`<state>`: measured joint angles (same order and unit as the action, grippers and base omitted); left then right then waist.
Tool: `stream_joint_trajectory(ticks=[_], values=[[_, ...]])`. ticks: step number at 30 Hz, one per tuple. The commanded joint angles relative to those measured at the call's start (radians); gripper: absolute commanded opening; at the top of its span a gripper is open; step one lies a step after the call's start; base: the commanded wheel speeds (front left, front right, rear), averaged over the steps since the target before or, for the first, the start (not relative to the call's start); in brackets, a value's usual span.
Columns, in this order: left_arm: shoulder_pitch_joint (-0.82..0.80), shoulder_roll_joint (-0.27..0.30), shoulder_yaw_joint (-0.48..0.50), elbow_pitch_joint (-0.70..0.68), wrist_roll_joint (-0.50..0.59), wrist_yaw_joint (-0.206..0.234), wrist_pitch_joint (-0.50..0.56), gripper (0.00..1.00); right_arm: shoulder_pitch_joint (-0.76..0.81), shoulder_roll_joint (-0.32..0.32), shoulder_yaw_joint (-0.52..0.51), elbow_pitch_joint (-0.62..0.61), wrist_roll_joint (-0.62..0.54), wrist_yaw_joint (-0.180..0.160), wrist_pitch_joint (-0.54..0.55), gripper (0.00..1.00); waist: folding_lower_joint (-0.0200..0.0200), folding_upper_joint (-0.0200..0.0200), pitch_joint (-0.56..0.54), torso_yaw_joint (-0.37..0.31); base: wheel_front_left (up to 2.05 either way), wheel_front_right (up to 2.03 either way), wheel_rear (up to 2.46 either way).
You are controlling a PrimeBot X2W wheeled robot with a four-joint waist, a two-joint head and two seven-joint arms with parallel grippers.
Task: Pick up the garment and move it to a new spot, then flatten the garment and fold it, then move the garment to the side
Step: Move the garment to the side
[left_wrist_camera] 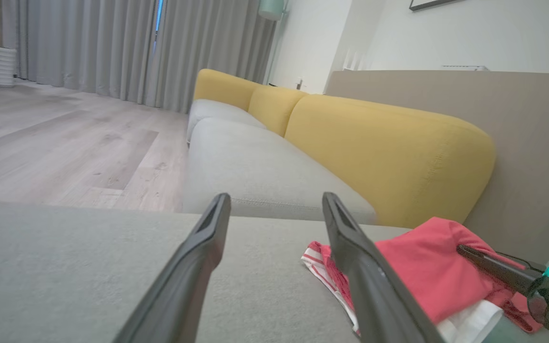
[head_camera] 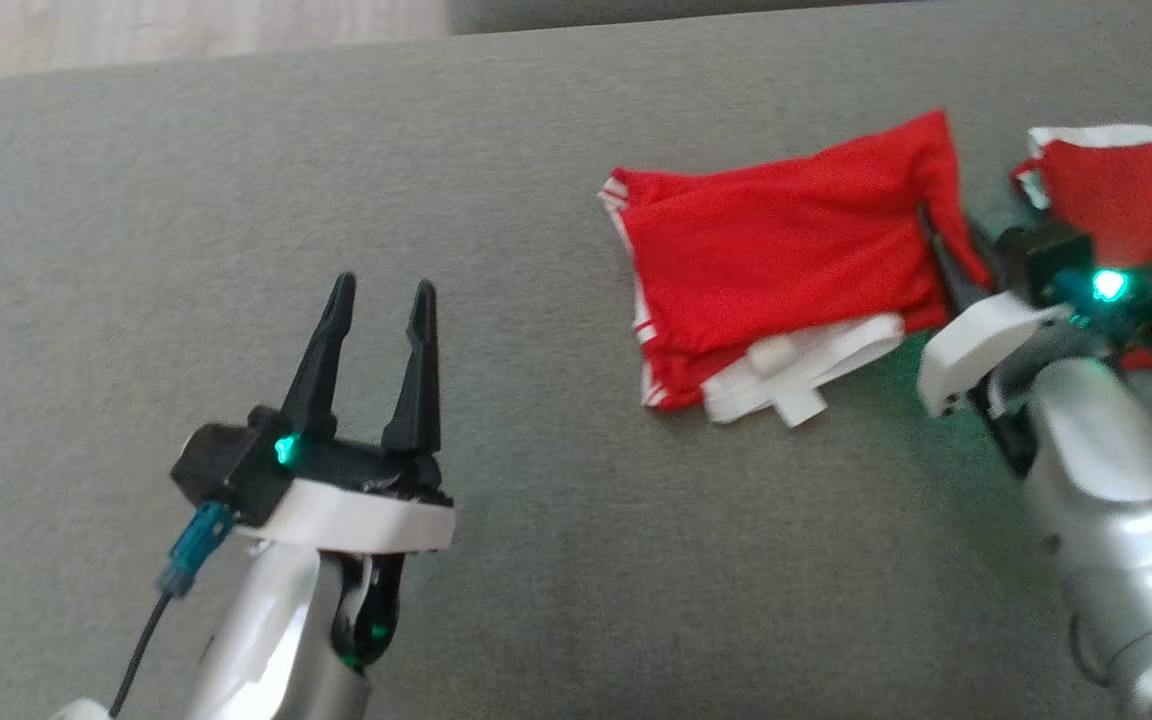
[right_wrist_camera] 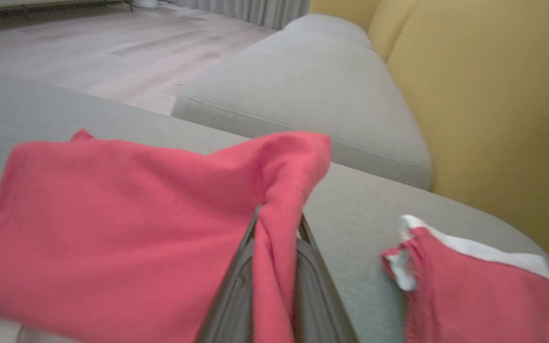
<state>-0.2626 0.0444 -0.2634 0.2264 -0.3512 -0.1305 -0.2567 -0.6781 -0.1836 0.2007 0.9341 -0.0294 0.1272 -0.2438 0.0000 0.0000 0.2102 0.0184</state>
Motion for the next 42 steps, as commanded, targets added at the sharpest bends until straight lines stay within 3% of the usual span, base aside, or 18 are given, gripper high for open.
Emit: stream_joint_trajectory(ticks=[1,2,10,12,20,26,34,35,36,42], values=[[-0.058,0.006,0.014,-0.043,-0.004,0.007,-0.005,1.00,-0.046,-0.030,0.027,-0.053,-0.005,0.003,-0.015,0.00,0.0000,0.0000,-0.003,-0.035,0.00,0.00,0.00],[-0.058,0.006,0.014,-0.043,-0.004,0.007,-0.005,1.00,-0.046,-0.030,0.027,-0.053,-0.005,0.003,-0.015,0.00,0.0000,0.0000,-0.003,-0.035,0.00,0.00,0.00],[-0.092,0.006,-0.032,-0.062,-0.013,0.025,-0.005,1.00,-0.075,-0.239,0.091,-0.153,0.069,0.003,0.067,0.00,0.0000,0.0000,0.029,-0.092,0.00,0.00,0.00],[-0.094,0.006,-0.032,-0.062,-0.012,0.025,-0.005,1.00,-0.077,-0.264,0.095,-0.162,0.082,0.003,0.077,0.00,0.0000,0.0000,0.034,-0.095,0.00,0.00,0.00],[-0.119,0.006,-0.038,-0.055,-0.006,0.018,-0.005,1.00,-0.082,-0.487,0.105,-0.159,0.140,0.003,0.144,0.00,0.0000,0.0000,0.079,-0.083,0.00,0.00,0.00],[-0.129,0.006,-0.039,-0.047,0.001,0.013,-0.005,1.00,-0.088,-0.537,0.084,-0.118,0.148,0.003,0.162,0.00,0.0000,0.0000,0.107,-0.065,0.00,0.00,0.00],[-0.134,0.006,-0.031,-0.040,0.009,0.007,-0.005,1.00,-0.097,-0.543,0.051,-0.059,0.127,0.003,0.157,0.00,0.0000,0.0000,0.128,-0.043,0.00,0.00,0.00],[-0.133,0.006,-0.030,-0.040,0.010,0.006,-0.005,1.00,-0.099,-0.541,0.046,-0.055,0.123,0.003,0.153,0.36,0.0000,0.0000,0.128,-0.042,0.00,0.00,0.00],[-0.132,0.006,-0.028,-0.039,0.011,0.006,-0.005,1.00,-0.100,-0.537,0.040,-0.051,0.119,0.003,0.150,0.98,0.0000,0.0000,0.128,-0.042,0.00,0.00,0.00],[-0.124,0.006,-0.015,-0.031,0.014,0.004,-0.005,1.00,-0.109,-0.501,0.000,-0.039,0.086,0.003,0.145,1.00,0.0000,0.0000,0.108,-0.047,0.00,0.00,0.00]])
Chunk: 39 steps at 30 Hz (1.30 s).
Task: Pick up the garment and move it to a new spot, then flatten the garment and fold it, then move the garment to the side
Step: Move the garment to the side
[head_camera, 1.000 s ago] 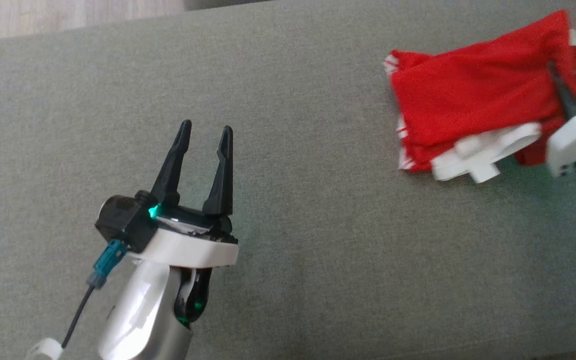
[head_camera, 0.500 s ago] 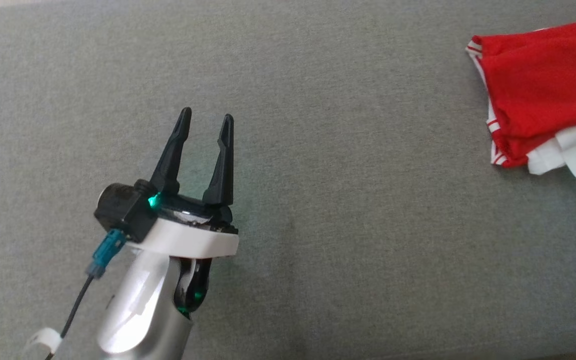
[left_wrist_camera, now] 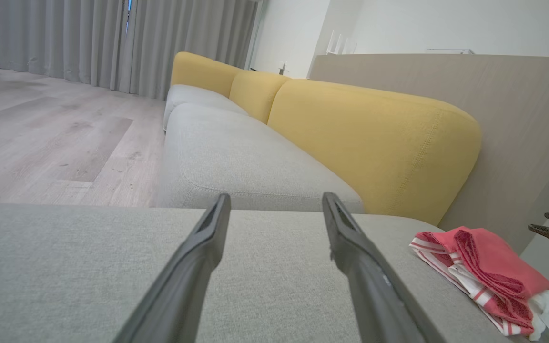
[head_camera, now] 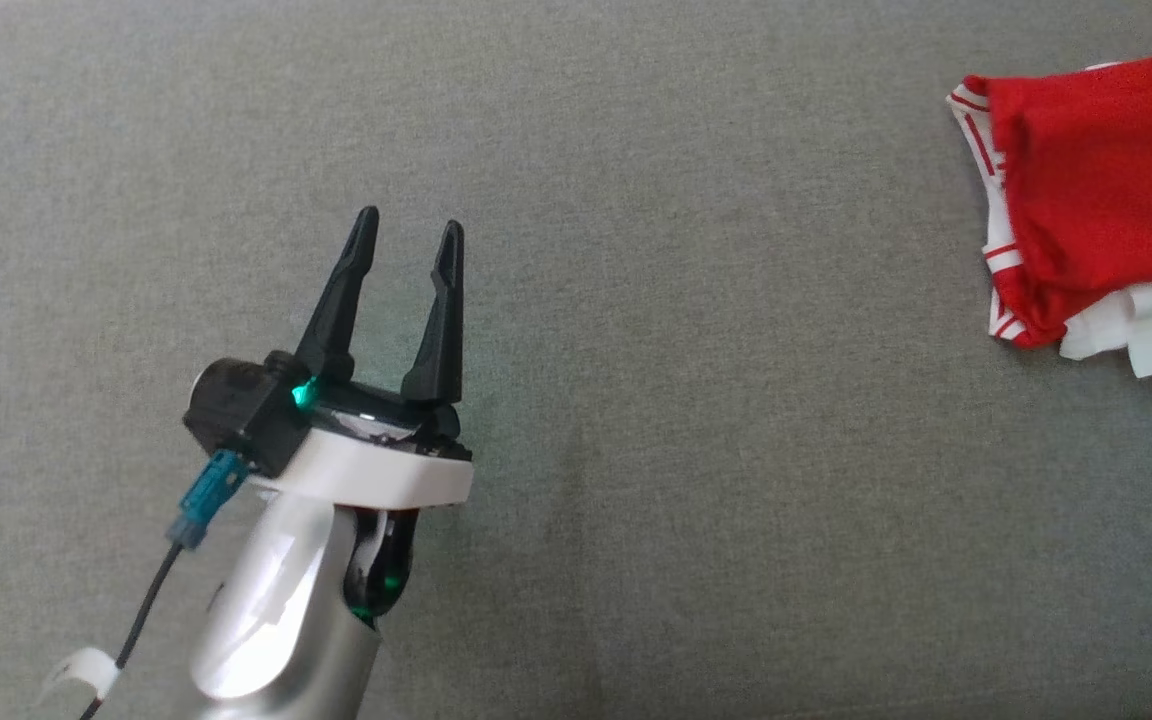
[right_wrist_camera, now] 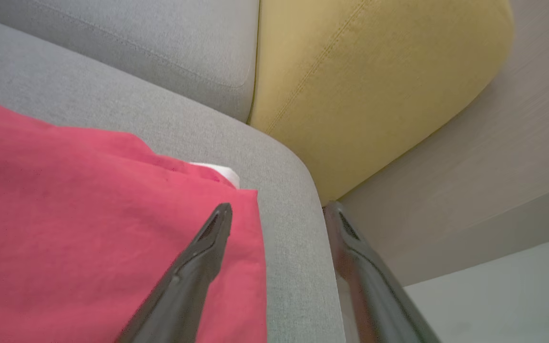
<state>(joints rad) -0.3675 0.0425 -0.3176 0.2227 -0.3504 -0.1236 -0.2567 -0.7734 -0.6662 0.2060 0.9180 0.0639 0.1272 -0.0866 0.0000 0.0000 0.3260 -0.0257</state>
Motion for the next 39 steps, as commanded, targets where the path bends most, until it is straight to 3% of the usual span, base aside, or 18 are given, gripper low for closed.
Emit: stream_joint_trajectory(ticks=[1,15,25,32,39], values=[[-0.017,0.008,0.044,-0.027,0.013,-0.004,-0.005,1.00,-0.017,-0.012,-0.013,-0.027,-0.017,0.003,-0.019,1.00,0.0000,0.0000,-0.016,-0.004,0.00,0.00,0.00],[0.056,0.008,0.166,-0.062,0.024,-0.003,-0.005,1.00,-0.017,0.258,-0.073,-0.289,0.015,0.003,-0.066,1.00,0.0000,0.0000,-0.165,-0.023,0.00,0.00,0.00],[0.124,0.008,0.227,-0.067,0.018,0.008,-0.005,1.00,0.153,0.448,-0.141,-0.503,0.107,0.003,-0.062,1.00,0.0000,0.0000,-0.231,0.000,0.00,0.00,0.00],[0.170,0.008,0.226,-0.027,0.004,0.005,-0.005,1.00,0.334,0.583,-0.178,-0.517,0.116,0.003,-0.104,1.00,0.0000,0.0000,-0.254,0.009,0.00,0.00,0.00],[0.236,0.008,0.224,0.003,-0.025,-0.002,-0.005,1.00,0.488,0.615,-0.142,-0.478,0.169,0.003,-0.160,1.00,0.0000,0.0000,-0.276,0.013,0.00,0.00,0.00]])
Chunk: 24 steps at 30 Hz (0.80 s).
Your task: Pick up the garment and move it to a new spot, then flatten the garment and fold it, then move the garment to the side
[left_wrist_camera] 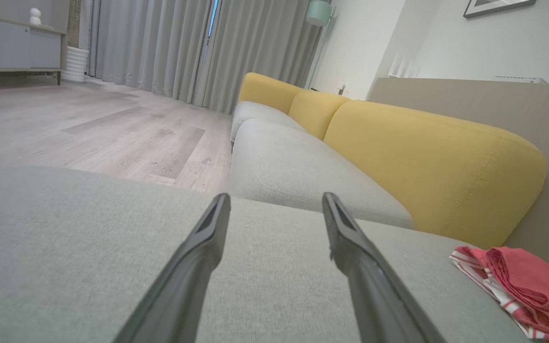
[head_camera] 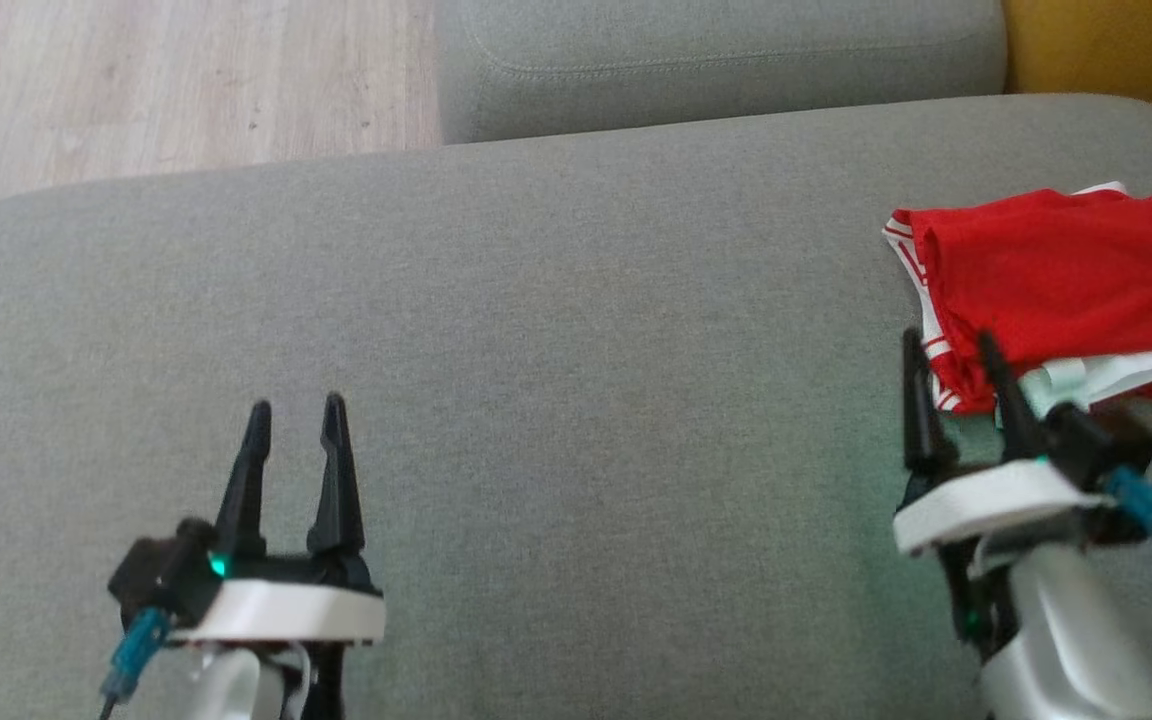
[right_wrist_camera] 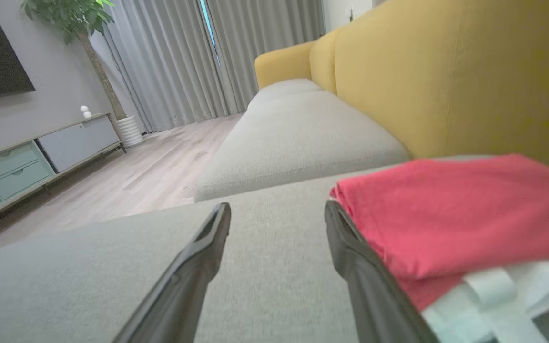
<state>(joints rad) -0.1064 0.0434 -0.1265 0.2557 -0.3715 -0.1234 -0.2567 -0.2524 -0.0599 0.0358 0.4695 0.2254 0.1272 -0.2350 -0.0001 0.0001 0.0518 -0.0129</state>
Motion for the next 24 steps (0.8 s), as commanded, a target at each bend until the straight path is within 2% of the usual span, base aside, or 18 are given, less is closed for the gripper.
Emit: stream_joint_trajectory(ticks=[1,8,24], values=[[-0.019,0.007,0.034,-0.027,-0.008,-0.002,-0.005,1.00,-0.019,0.009,0.040,-0.025,0.031,0.003,-0.016,1.00,0.0001,-0.0001,-0.003,0.000,0.00,0.00,0.00],[-0.002,0.007,0.042,-0.028,-0.017,-0.005,-0.005,1.00,0.009,0.009,0.077,-0.016,0.066,0.003,-0.026,1.00,0.0001,-0.0001,-0.011,-0.001,0.00,0.00,0.00],[-0.006,0.007,0.060,-0.048,-0.029,-0.006,-0.005,1.00,0.016,0.010,0.068,-0.064,0.060,0.003,-0.027,1.00,0.0001,-0.0001,-0.011,0.000,0.00,0.00,0.00]])
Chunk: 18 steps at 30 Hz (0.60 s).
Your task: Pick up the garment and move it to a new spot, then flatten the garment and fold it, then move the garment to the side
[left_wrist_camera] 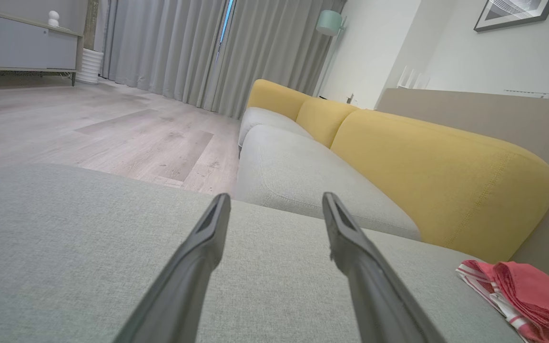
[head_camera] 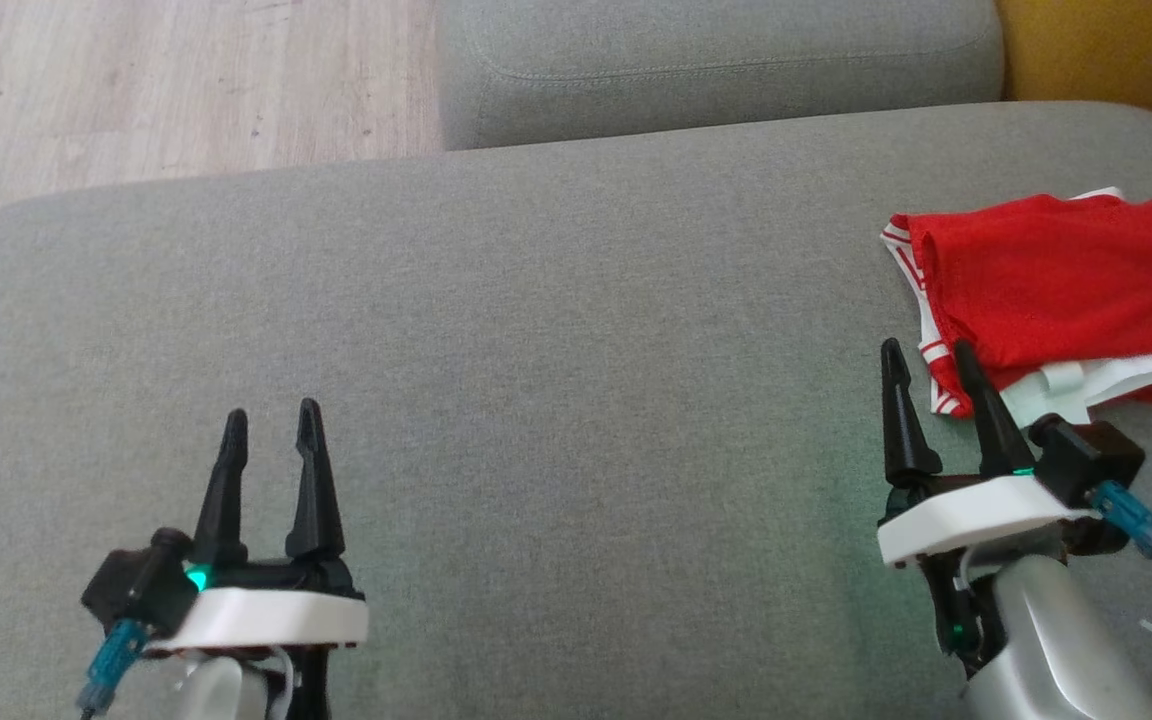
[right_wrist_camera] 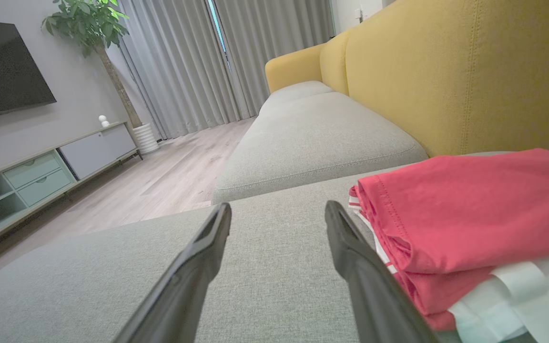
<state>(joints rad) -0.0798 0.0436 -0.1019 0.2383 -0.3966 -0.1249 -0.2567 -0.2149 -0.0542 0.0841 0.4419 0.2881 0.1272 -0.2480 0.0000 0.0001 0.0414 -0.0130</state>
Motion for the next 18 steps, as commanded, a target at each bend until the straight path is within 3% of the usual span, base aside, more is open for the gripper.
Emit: stream_joint_trajectory(ticks=[1,9,10,18], values=[[-0.033,0.007,0.038,-0.030,-0.005,-0.004,-0.005,1.00,-0.021,0.004,0.021,-0.036,-0.003,0.003,-0.014,1.00,0.0000,-0.0001,-0.001,0.000,0.00,0.00,0.00],[-0.029,0.007,0.052,-0.018,-0.017,0.011,-0.005,1.00,-0.020,0.004,0.030,-0.036,0.001,0.003,-0.014,1.00,0.0000,-0.0001,-0.007,-0.002,0.00,0.00,0.00],[0.000,0.000,0.011,0.011,-0.018,0.004,0.000,0.00,0.000,0.000,0.005,-0.003,0.001,0.000,0.000,0.00,0.0000,-0.0001,-0.007,-0.002,0.00,0.00,0.00],[0.019,-0.001,0.013,0.064,-0.060,0.004,0.014,0.00,0.027,0.002,-0.002,0.038,0.047,0.000,0.015,0.00,0.0001,-0.0001,-0.009,-0.002,0.00,0.00,0.00]])
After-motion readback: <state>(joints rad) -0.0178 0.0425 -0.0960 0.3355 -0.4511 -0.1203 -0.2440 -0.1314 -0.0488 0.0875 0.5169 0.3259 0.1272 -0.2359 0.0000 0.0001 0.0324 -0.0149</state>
